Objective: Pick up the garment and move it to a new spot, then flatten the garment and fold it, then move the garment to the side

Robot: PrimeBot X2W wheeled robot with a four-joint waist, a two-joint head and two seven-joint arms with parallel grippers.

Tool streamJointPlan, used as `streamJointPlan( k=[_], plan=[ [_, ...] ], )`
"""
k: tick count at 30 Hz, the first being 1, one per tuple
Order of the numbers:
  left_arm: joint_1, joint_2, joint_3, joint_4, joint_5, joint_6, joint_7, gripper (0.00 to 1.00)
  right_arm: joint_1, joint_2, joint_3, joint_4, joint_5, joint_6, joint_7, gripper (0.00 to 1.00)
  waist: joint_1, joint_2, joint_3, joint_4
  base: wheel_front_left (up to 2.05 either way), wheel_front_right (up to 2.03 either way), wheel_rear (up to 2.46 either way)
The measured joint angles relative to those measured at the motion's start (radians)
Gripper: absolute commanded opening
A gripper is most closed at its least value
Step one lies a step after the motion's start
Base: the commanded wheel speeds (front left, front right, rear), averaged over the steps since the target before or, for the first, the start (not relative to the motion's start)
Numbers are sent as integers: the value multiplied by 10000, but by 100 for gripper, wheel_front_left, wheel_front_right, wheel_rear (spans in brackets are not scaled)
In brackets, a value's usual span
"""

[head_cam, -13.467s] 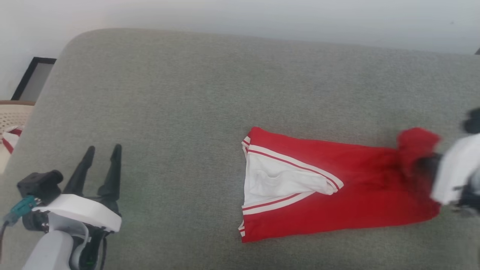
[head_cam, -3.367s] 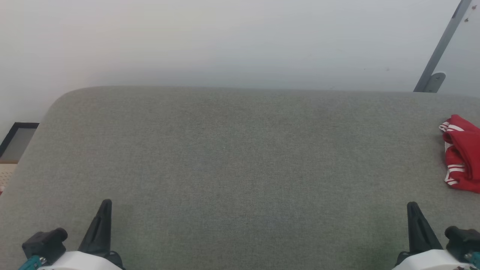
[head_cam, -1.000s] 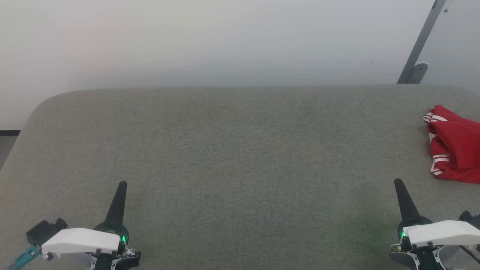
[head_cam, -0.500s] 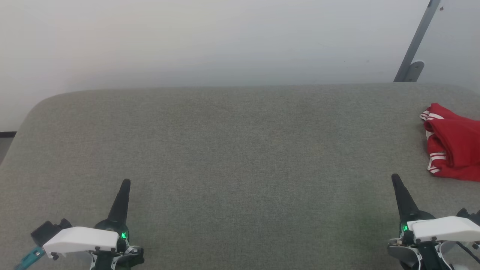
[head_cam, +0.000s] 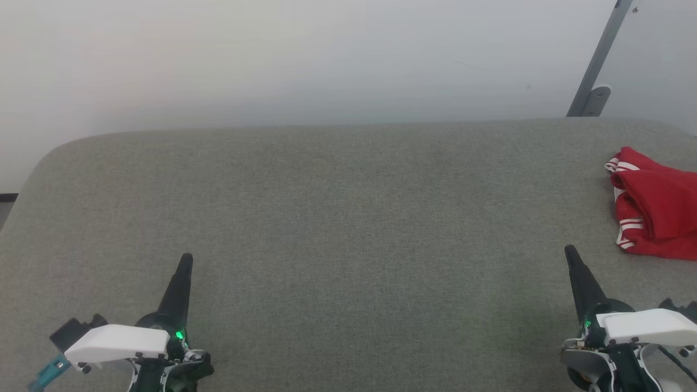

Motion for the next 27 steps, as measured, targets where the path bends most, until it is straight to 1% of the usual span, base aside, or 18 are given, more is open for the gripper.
streamJointPlan(
  k=[21,27],
  plan=[
    [-169,-238,117,35,-1045,0,359,0,-186,0,73,54,1434,0,343,0,0,0,31,-145,0,0,0],
    [-170,-242,121,35,-1045,0,359,0,-198,0,75,54,1434,0,345,0,0,0,31,-145,0,0,0]
  ],
)
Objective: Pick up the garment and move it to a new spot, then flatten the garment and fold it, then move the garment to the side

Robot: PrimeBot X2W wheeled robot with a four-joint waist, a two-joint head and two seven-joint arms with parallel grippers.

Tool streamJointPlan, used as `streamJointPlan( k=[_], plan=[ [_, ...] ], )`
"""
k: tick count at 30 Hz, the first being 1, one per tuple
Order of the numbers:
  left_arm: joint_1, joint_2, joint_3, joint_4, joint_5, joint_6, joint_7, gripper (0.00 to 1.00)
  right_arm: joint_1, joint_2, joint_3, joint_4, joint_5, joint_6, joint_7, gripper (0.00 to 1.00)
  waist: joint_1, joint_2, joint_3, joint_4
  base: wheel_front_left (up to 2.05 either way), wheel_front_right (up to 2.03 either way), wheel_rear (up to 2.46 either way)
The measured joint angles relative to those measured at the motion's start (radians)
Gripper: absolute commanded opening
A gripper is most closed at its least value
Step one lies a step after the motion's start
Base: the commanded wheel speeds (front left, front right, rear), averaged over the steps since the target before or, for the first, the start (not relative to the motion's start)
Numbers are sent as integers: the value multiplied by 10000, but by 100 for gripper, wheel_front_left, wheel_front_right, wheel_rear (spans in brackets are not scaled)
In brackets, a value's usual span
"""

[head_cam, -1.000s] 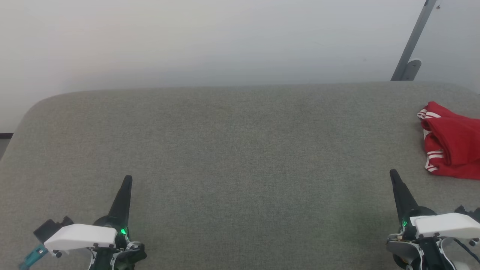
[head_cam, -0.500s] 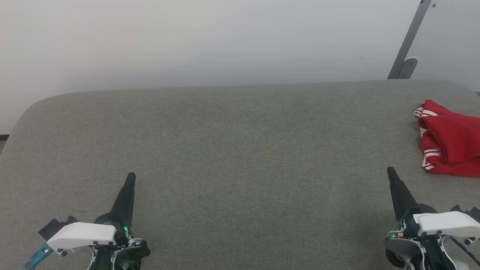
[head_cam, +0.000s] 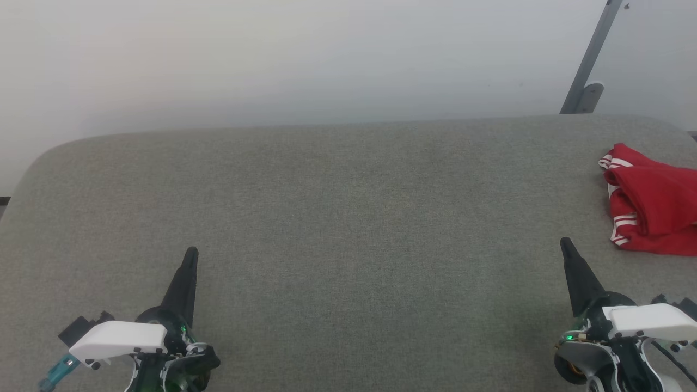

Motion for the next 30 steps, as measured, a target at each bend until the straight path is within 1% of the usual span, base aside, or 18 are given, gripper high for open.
streamJointPlan(
  k=[30],
  plan=[
    [0,0,4,0,0,0,0,0,-2,0,0,2,0,0,0,0,0,0,0,0,0,0,0]
  ],
)
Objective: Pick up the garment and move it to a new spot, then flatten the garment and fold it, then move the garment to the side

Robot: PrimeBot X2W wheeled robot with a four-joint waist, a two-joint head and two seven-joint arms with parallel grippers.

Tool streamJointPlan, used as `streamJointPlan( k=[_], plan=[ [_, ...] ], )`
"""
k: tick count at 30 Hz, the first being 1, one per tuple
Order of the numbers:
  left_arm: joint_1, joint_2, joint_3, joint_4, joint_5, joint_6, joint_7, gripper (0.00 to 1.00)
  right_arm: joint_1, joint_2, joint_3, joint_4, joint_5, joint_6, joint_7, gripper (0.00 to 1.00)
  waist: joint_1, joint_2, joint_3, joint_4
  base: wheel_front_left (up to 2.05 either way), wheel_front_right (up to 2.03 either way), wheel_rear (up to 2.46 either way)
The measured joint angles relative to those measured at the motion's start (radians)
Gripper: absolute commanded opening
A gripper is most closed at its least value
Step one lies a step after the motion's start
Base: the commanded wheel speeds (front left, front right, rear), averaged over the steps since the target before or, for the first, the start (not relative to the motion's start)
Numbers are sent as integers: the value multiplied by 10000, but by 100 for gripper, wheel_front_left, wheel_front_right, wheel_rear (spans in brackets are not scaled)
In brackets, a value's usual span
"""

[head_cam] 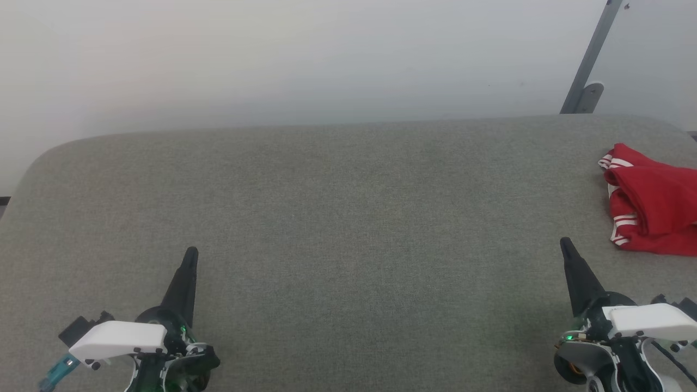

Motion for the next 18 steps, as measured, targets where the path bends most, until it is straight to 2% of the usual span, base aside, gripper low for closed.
streamJointPlan(
  k=[18],
  plan=[
    [0,0,4,0,0,0,0,0,0,0,4,0,0,0,-2,0,0,0,0,0,0,0,0]
  ],
)
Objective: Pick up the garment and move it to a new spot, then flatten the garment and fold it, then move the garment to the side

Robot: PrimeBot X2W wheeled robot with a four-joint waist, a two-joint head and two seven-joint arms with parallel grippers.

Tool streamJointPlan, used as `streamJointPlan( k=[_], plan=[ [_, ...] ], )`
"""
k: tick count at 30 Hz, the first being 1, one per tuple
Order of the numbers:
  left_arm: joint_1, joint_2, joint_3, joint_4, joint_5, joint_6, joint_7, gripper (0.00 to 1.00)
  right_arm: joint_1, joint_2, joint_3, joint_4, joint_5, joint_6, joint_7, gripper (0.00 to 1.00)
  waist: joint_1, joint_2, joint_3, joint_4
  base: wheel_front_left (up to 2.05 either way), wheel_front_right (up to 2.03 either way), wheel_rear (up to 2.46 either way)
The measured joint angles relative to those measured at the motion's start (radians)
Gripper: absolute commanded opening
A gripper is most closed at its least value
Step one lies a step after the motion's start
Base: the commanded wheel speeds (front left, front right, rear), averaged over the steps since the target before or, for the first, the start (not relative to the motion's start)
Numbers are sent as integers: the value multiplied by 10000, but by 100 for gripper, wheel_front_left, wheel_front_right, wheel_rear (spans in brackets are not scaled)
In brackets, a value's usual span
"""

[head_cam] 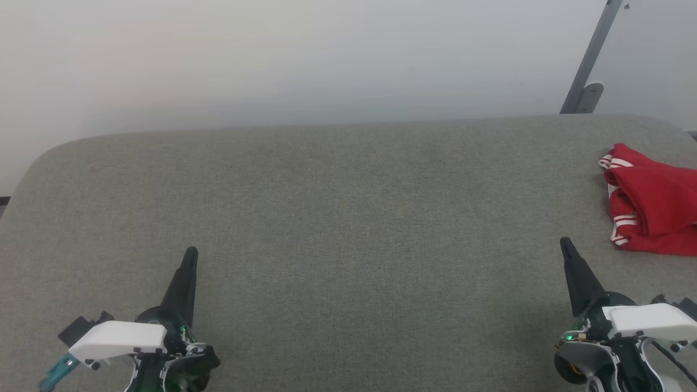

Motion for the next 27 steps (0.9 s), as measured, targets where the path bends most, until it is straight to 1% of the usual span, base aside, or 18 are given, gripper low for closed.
streamJointPlan(
  k=[27],
  plan=[
    [0,-2,2,0,0,0,2,0,0,0,0,0,0,0,0,0,0,0,0,0,0,0,0]
  ],
)
